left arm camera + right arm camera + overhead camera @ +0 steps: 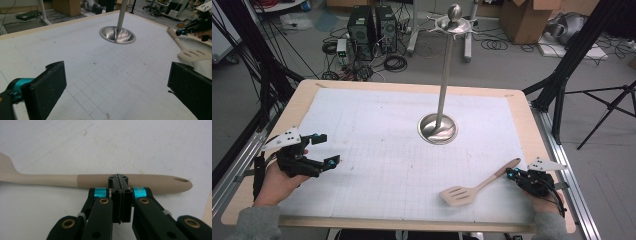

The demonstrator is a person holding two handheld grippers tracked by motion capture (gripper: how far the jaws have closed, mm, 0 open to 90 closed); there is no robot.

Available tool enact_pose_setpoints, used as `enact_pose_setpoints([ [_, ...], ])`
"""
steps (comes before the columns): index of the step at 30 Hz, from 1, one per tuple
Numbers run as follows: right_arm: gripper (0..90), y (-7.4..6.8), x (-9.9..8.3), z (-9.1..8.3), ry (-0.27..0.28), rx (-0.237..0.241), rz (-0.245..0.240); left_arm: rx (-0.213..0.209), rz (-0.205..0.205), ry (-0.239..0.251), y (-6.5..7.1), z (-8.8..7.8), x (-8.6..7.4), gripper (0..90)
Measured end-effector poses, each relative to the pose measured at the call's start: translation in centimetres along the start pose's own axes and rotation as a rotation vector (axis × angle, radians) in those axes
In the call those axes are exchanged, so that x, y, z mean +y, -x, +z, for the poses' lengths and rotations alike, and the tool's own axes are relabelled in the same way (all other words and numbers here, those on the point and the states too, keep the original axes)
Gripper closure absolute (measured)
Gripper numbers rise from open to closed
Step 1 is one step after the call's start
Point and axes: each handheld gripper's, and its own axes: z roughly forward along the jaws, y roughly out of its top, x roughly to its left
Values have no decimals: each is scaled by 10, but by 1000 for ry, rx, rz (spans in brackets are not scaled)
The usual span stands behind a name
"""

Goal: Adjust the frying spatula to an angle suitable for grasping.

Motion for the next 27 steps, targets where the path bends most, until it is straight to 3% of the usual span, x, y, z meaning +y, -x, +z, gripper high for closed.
enact_pose_setpoints([
  [13, 900, 8, 20, 29, 16, 21, 10, 14, 0, -17, 1, -1, -3, 25],
  [20, 900, 7, 40, 51, -8, 19, -23, 24, -11, -13, 0, -4, -4, 25],
  [27, 900, 5, 52, 68, -5, 35, -26, 29, -10, -17, -1, -6, -6, 25],
])
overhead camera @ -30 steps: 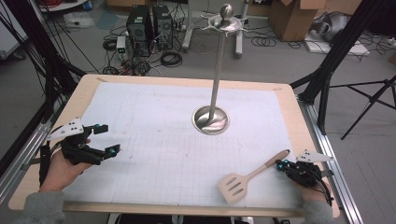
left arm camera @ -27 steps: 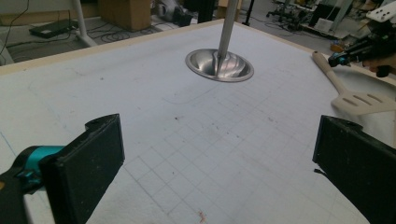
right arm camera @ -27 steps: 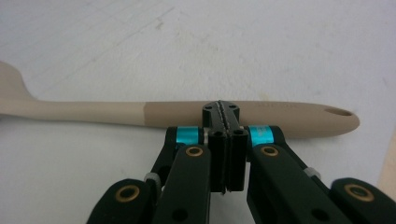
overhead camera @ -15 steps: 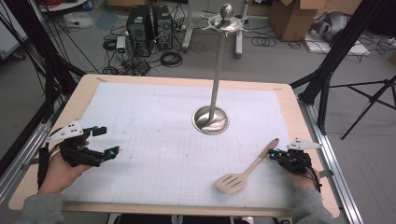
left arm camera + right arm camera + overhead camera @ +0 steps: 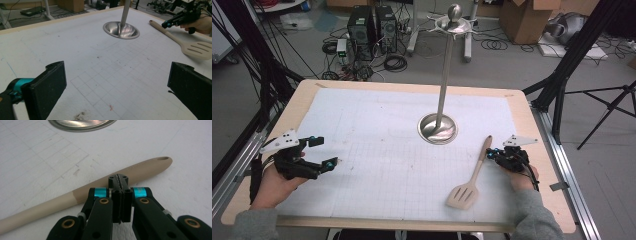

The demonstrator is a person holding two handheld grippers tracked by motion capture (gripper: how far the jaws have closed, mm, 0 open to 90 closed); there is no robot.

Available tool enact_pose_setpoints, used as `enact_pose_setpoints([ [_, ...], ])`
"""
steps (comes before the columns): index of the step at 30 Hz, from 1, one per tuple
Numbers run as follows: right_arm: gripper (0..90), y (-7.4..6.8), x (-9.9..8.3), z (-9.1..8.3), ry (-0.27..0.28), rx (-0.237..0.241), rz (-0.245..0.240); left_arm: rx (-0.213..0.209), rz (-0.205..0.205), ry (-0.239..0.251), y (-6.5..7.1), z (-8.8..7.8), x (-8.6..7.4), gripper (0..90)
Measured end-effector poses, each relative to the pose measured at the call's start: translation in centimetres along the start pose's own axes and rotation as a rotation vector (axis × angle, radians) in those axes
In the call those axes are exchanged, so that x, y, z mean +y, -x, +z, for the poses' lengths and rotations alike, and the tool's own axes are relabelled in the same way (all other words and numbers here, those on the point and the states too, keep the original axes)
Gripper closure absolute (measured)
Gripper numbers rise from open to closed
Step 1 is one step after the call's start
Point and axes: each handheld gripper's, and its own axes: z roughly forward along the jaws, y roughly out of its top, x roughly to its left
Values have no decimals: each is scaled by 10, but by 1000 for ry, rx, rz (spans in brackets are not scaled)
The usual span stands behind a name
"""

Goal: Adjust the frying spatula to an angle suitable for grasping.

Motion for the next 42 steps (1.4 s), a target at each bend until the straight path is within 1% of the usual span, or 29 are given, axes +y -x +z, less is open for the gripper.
enact_pose_setpoints([
  [1, 900, 0, 1, 1, 1, 3, 6, 1, 1, 0, 0, 0, 0, 25],
  [5, 900, -1, 4, 6, 5, 5, 3, -3, 1, -3, 0, 1, 0, 25],
  [6, 900, 0, 4, 6, 9, 8, 11, -5, -2, -1, 0, 1, 0, 25],
  [8, 900, -1, 3, 6, 6, 8, 16, -8, 0, -2, 0, 2, 0, 25],
  [9, 900, -1, 3, 5, 6, 12, 11, -8, -2, -4, -1, 2, 0, 25],
  [10, 900, -1, 4, 4, 11, 15, 2, -7, -5, -3, -1, 2, 0, 25],
  [12, 900, -3, 5, -1, 31, 24, 10, -6, -7, -3, -2, 2, -1, 25],
  [13, 900, -6, 6, -3, 40, 27, 3, -6, -9, 0, -2, 2, -1, 25],
  [15, 900, -13, 8, -6, 43, 52, -10, -10, -5, 2, -2, 1, -1, 25],
  [17, 900, -21, 8, -8, 38, 68, -44, -8, -10, 7, -2, 1, 0, 25],
  [19, 900, -28, 9, -10, 31, 85, -77, -9, -3, 8, -2, 0, 1, 25],
  [22, 900, -35, 8, -12, 24, 106, -94, -10, -3, 11, -2, 1, 1, 25],
  [25, 900, -41, 6, -13, 10, 141, -111, -10, -6, 9, -3, 2, 1, 25],
  [26, 900, -43, 5, -12, 4, 152, -122, -10, -6, 6, -3, 2, 1, 25],
  [28, 900, -47, 5, -10, -14, 158, -137, -12, -11, 6, -2, 3, 1, 25],
  [33, 900, -56, 7, -5, -24, 190, -166, -15, -6, 7, -2, 4, 2, 26],
  [34, 900, -58, 8, -4, -28, 196, -168, -14, -11, 8, -2, 4, 1, 25],
  [37, 900, -62, 9, 0, -44, 208, -190, -15, -10, 3, -2, 5, 1, 25],
  [40, 900, -68, 11, 4, -62, 230, -206, -16, -8, 2, -2, 5, 1, 25],
  [42, 900, -71, 12, 7, -72, 244, -226, -13, -8, 4, -3, 5, 1, 25],
])
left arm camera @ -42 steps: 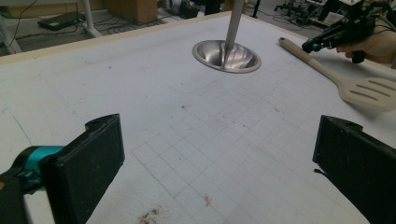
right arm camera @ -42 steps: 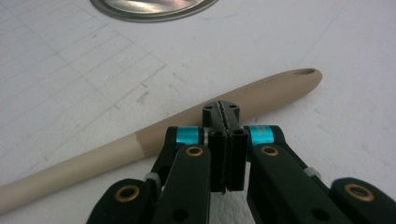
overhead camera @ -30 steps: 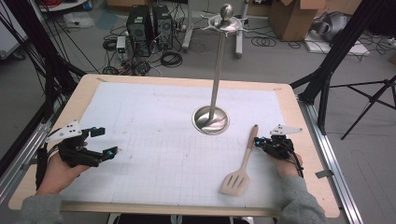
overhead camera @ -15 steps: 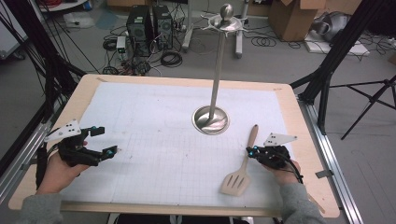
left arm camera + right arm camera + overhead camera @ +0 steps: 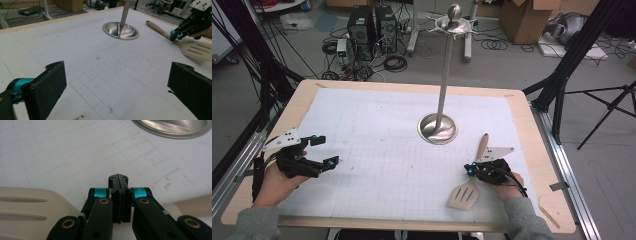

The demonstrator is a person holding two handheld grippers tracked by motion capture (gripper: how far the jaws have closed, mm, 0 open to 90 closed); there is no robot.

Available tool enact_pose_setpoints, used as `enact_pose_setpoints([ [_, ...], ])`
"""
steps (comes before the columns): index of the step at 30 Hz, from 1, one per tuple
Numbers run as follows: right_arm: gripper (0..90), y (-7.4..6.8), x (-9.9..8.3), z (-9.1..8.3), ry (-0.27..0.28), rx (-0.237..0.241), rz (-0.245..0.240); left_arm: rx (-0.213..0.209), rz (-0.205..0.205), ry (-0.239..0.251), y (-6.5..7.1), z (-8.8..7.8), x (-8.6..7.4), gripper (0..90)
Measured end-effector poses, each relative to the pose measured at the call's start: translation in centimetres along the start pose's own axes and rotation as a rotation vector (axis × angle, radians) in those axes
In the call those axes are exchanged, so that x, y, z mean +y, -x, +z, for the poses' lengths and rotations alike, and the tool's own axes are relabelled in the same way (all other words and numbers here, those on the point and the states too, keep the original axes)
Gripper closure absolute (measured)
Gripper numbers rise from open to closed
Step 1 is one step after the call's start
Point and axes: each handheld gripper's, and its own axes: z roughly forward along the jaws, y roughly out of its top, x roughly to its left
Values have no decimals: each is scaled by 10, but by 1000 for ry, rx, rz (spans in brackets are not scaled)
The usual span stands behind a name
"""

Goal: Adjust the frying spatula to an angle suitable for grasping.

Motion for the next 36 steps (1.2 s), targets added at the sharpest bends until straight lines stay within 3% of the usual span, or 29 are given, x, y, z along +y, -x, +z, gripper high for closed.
enact_pose_setpoints([
  [4, 900, -4, 2, 7, -40, 19, -34, 1, 0, -2, 0, -1, -1, 25],
  [16, 900, -7, -5, -2, -51, 12, -12, -5, -6, 1, 0, 2, 0, 25],
  [36, 900, -13, -17, -23, -68, -20, -47, -4, -13, 8, -1, -3, -2, 25],
])
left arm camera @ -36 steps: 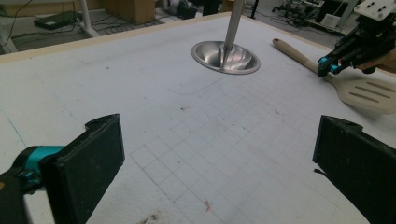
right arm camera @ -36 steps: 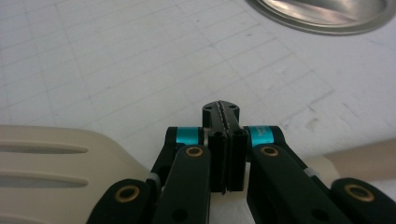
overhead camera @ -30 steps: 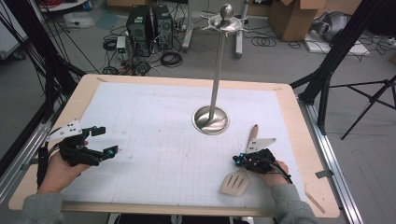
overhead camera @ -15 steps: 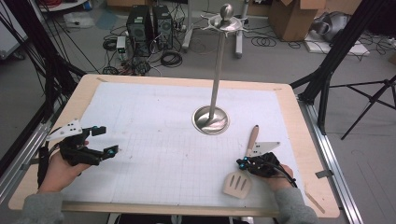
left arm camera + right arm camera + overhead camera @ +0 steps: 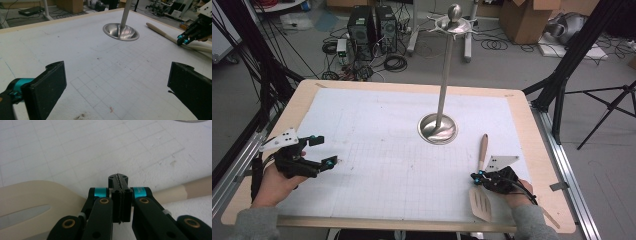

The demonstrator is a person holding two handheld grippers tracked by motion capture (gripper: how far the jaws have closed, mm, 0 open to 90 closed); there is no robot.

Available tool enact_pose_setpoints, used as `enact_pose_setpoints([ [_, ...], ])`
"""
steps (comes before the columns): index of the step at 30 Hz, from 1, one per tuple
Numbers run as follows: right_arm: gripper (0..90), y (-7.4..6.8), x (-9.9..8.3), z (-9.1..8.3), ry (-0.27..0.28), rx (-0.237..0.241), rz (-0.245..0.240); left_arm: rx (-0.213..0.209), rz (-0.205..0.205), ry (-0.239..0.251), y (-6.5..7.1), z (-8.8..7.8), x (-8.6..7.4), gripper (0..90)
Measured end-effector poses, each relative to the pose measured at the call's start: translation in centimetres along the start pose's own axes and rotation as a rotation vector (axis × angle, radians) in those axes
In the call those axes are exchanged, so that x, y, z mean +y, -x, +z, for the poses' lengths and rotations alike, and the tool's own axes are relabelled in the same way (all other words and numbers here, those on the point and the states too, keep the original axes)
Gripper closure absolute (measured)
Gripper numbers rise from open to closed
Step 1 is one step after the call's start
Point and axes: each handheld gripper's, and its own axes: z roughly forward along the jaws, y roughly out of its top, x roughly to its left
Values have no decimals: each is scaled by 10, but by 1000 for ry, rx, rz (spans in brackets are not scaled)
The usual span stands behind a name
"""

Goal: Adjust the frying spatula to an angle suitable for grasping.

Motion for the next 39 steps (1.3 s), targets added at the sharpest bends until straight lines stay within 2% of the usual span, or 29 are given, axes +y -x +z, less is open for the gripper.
enact_pose_setpoints([
  [12, 900, -3, -16, -19, -32, -20, -20, 2, 0, 3, 0, -1, 0, 25],
  [20, 900, -1, -33, -34, -16, -30, 4, 2, 1, 4, 0, -1, 1, 25],
  [23, 900, 2, -34, -34, 0, -15, 50, 3, 3, 0, 0, 0, 0, 25],
  [25, 900, 5, -34, -37, 47, -25, 81, 5, 3, -3, 0, 1, 1, 25],
  [28, 900, 17, -32, -45, 144, -99, 164, 3, 7, -7, 2, 2, 1, 25],
  [30, 900, 25, -30, -47, 167, -146, 209, 3, 12, -7, 2, 2, 1, 25],
  [32, 900, 36, -31, -46, 157, -199, 271, 4, 11, -7, 3, 2, 1, 25],
  [34, 900, 45, -34, -43, 137, -224, 324, 3, 12, -11, 3, 3, 1, 25],
  [36, 900, 54, -38, -39, 120, -224, 367, 7, 14, -15, 3, 2, 0, 25],
  [39, 900, 64, -41, -32, 96, -219, 404, 11, 9, -15, 3, 0, -1, 25],
])
